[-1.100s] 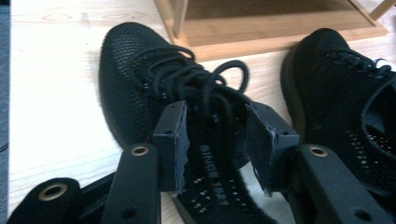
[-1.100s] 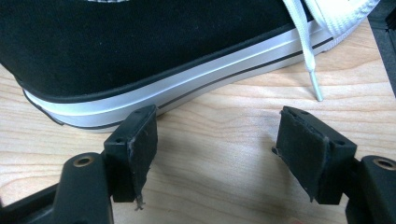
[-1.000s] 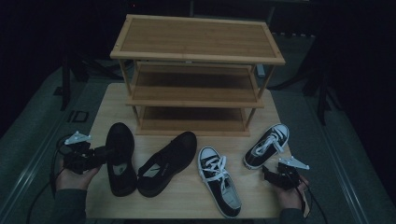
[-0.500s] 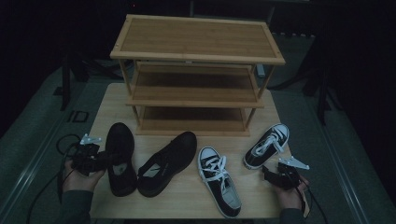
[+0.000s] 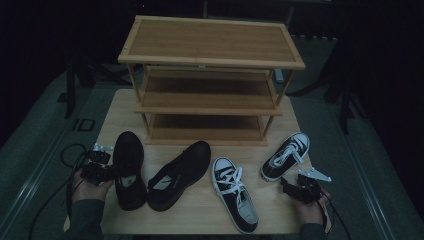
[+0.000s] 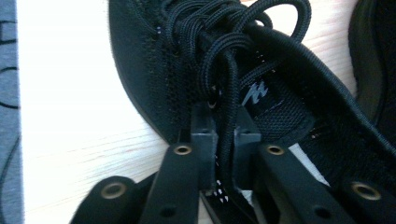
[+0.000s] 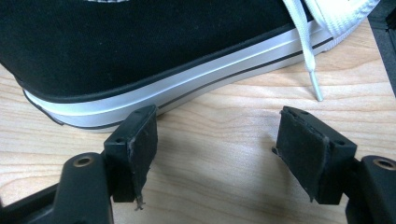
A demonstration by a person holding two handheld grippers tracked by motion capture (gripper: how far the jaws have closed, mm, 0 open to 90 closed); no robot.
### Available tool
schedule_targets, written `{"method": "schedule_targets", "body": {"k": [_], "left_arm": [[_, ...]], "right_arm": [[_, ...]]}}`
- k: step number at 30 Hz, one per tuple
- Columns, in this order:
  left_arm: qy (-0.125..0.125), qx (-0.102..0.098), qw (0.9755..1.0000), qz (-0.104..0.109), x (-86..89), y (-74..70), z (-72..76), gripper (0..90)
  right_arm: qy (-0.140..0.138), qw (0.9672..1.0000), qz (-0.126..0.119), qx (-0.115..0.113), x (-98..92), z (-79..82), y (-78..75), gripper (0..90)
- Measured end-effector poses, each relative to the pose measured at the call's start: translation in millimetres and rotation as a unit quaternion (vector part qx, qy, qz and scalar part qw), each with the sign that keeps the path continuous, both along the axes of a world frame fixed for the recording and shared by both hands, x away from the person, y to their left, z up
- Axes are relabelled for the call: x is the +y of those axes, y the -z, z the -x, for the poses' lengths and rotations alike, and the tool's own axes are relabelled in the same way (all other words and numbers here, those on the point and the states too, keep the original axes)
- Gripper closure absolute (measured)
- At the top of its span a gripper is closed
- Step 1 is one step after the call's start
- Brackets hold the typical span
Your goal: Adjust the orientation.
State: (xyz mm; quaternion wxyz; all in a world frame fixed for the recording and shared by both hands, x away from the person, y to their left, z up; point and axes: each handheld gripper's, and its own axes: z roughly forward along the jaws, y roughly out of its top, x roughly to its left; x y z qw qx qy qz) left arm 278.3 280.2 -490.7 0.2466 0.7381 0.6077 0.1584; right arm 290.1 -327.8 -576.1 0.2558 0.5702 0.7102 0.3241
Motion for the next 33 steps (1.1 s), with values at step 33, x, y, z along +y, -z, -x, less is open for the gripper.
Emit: {"method": "schedule_targets", "body": {"k": [33], "left_arm": [[0.123, -0.061, 0.9891, 0.052, -6.1, -13.3, -33.8, 87.5]], "right_arm": [[0.000, 1.0000, 0.000, 0.000, 0.0, 0.0, 0.0, 28.8]]}}
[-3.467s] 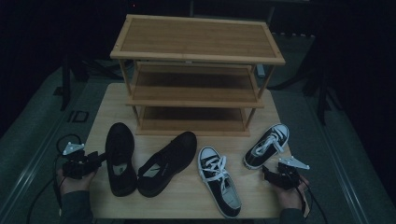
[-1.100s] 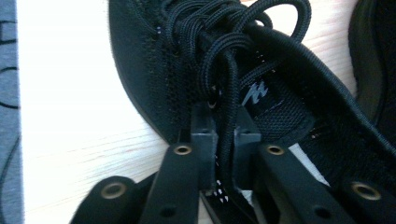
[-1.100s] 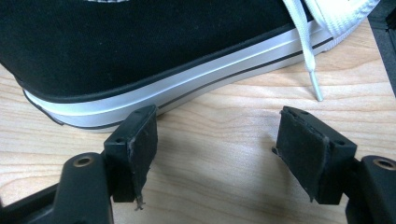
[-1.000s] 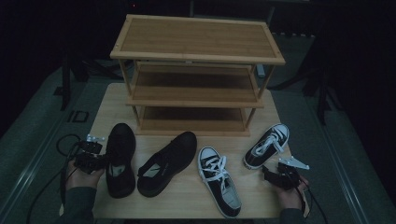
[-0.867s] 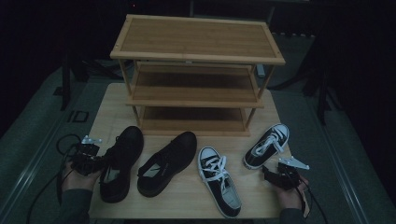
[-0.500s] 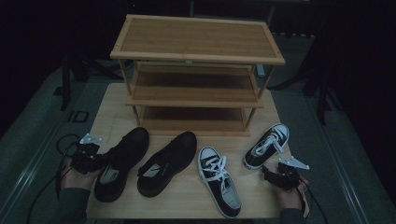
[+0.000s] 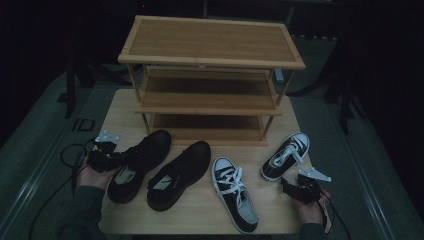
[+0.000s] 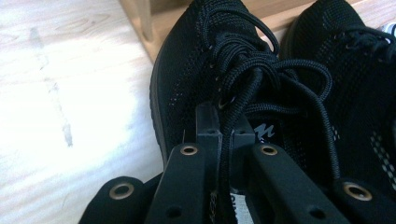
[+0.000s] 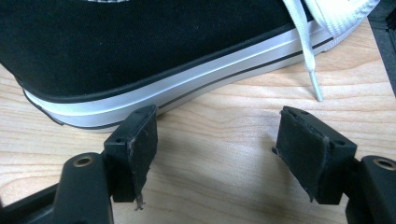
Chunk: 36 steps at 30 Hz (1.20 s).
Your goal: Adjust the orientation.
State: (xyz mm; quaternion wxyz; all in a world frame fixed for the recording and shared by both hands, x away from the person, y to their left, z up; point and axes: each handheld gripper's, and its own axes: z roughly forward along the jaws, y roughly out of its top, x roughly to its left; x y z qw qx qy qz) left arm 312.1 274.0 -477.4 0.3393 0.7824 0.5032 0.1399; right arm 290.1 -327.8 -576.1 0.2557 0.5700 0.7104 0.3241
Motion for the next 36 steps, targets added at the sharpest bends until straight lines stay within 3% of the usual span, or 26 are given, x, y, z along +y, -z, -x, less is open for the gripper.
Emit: {"method": "schedule_targets", "body": {"k": [7, 12, 17, 23, 29, 36], "left_arm": [[0.034, -0.004, 0.9994, 0.000, -8.2, 4.4, -22.6, 87.4], [0.053, -0.008, 0.9986, 0.003, -9.8, 11.4, -31.0, 87.4], [0.061, 0.004, 0.9980, 0.017, -3.0, 14.3, -36.0, 86.1], [0.055, 0.022, 0.9979, 0.024, -1.3, 14.2, -35.5, 73.8], [0.038, 0.009, 0.9991, 0.018, 0.7, 9.1, -27.8, 61.4], [0.016, -0.002, 0.9999, -0.002, 3.5, 1.7, -15.0, 58.0]], "right_arm": [[0.000, 1.0000, 0.000, 0.000, 0.0, 0.0, 0.0, 28.7], [0.000, 1.0000, 0.000, 0.000, 0.0, 0.0, 0.0, 28.8], [0.000, 1.0000, 0.000, 0.000, 0.0, 0.0, 0.0, 28.7], [0.000, 1.0000, 0.000, 0.000, 0.0, 0.0, 0.0, 28.8], [0.000, 1.0000, 0.000, 0.000, 0.0, 0.0, 0.0, 28.8], [0.000, 1.0000, 0.000, 0.000, 0.0, 0.0, 0.0, 28.7]]}}
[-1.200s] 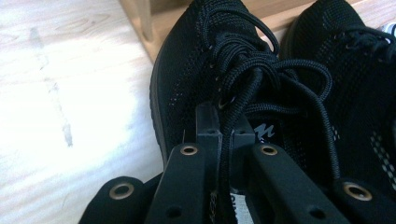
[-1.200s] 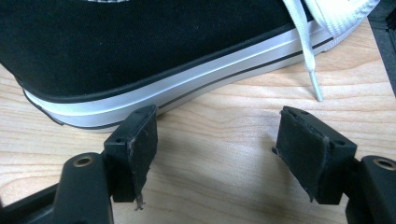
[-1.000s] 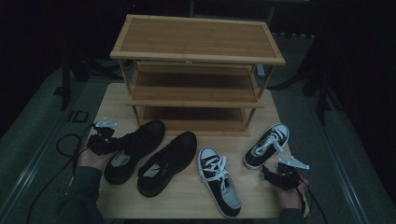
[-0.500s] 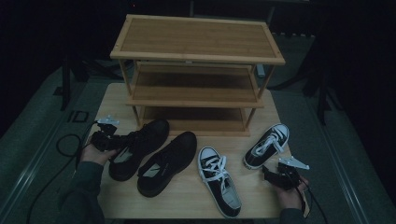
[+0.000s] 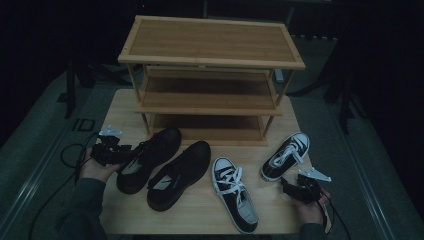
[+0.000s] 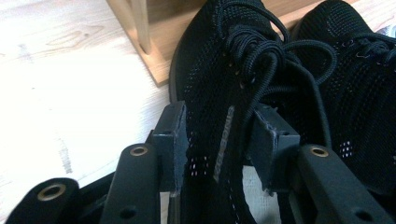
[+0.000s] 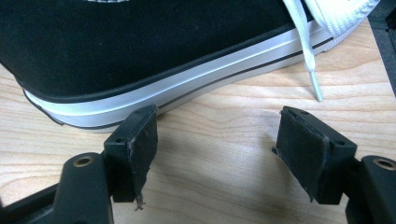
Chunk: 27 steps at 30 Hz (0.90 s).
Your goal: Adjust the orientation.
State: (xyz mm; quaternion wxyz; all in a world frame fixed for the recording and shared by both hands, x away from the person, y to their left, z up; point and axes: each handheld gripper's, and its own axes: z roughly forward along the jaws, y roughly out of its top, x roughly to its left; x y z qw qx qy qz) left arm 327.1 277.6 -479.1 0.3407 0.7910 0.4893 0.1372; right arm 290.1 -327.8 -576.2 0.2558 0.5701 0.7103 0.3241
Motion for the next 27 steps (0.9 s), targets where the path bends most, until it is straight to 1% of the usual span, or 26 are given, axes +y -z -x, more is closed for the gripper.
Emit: {"method": "schedule_targets", "body": {"k": [2, 3, 8, 11, 13, 16, 19, 20, 21, 24, 27], "left_arm": [[-0.005, -0.001, 1.0000, -0.003, -0.1, -1.2, 1.6, 56.6], [-0.014, -0.004, 0.9999, -0.008, -0.3, -3.3, 4.5, 56.6], [-0.031, -0.017, 0.9993, -0.010, -2.2, -10.0, 13.5, 52.8], [-0.040, -0.023, 0.9988, -0.019, -3.6, -14.1, 17.2, 52.2], [-0.046, -0.029, 0.9982, -0.026, -5.2, -17.5, 19.8, 52.2], [-0.050, -0.042, 0.9974, -0.030, -7.8, -23.7, 24.6, 52.2], [-0.047, -0.055, 0.9970, -0.028, -11.7, -30.5, 29.9, 52.2], [-0.047, -0.055, 0.9970, -0.028, -11.7, -30.5, 29.9, 52.3], [-0.041, -0.060, 0.9968, -0.031, -15.8, -36.2, 33.5, 52.3], [-0.035, -0.067, 0.9965, -0.033, -20.7, -42.7, 37.3, 52.2], [-0.031, -0.071, 0.9964, -0.037, -25.5, -47.5, 39.8, 51.9]], "right_arm": [[0.000, 1.0000, 0.000, 0.000, 0.0, 0.0, 0.0, 28.7], [0.000, 1.0000, 0.000, 0.000, 0.0, 0.0, 0.0, 28.8], [0.000, 1.0000, 0.000, 0.000, 0.0, 0.0, 0.0, 28.7], [0.000, 1.0000, 0.000, 0.000, 0.0, 0.0, 0.0, 28.8], [0.000, 1.0000, 0.000, 0.000, 0.0, 0.0, 0.0, 28.7], [0.000, 1.0000, 0.000, 0.000, 0.0, 0.0, 0.0, 28.7], [0.000, 1.0000, 0.000, 0.000, 0.0, 0.0, 0.0, 28.8], [0.000, 1.0000, 0.000, 0.000, 0.0, 0.0, 0.0, 28.8], [0.000, 1.0000, 0.000, 0.000, 0.0, 0.0, 0.0, 28.8], [-0.001, 1.0000, 0.000, 0.000, 0.4, 0.5, 0.1, 28.3], [-0.006, 1.0000, 0.001, 0.001, 1.0, 1.5, 0.0, 28.0]]}}
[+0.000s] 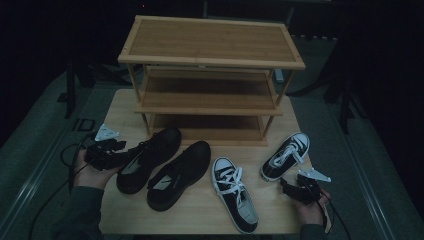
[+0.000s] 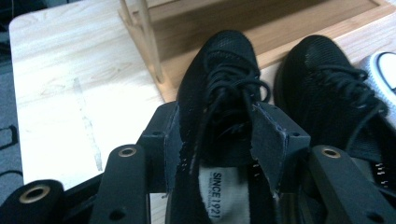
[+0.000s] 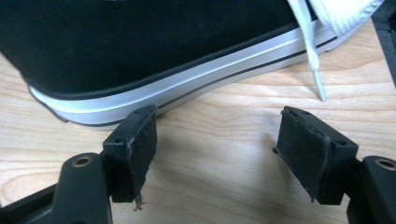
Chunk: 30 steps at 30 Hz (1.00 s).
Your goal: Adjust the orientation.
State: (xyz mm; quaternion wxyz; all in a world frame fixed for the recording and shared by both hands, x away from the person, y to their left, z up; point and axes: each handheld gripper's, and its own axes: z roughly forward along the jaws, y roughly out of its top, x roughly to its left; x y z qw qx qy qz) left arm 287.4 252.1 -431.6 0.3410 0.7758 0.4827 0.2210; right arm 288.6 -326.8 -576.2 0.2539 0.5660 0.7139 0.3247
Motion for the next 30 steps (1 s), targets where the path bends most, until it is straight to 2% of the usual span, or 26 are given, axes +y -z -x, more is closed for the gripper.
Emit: {"method": "schedule_targets", "body": {"k": [9, 15, 17, 21, 26, 30], "left_arm": [[0.028, -0.004, 0.9996, -0.004, -15.7, -0.2, 3.2, 51.3], [0.046, 0.012, 0.9989, -0.006, -22.7, 9.5, 0.6, 53.3], [0.065, 0.018, 0.9977, -0.001, -26.2, 12.4, 1.2, 54.8], [0.078, 0.023, 0.9967, -0.003, -32.9, 14.5, 3.0, 56.8], [0.087, 0.026, 0.9958, -0.010, -40.6, 15.6, 4.0, 59.1], [0.092, 0.031, 0.9952, -0.008, -45.7, 17.4, 3.8, 61.2]], "right_arm": [[-0.002, 1.0000, 0.000, 0.001, 0.4, 0.1, 0.0, 27.5], [-0.002, 1.0000, -0.001, 0.001, 0.3, -0.2, 0.0, 27.4], [-0.003, 1.0000, -0.001, 0.001, 0.3, -0.4, 0.0, 27.2], [-0.004, 1.0000, -0.001, 0.001, 0.4, -0.8, 0.0, 26.8], [-0.004, 1.0000, 0.000, 0.001, 0.4, -0.9, 0.0, 26.7], [-0.004, 1.0000, -0.001, 0.001, 0.5, -0.9, 0.0, 26.7]]}}
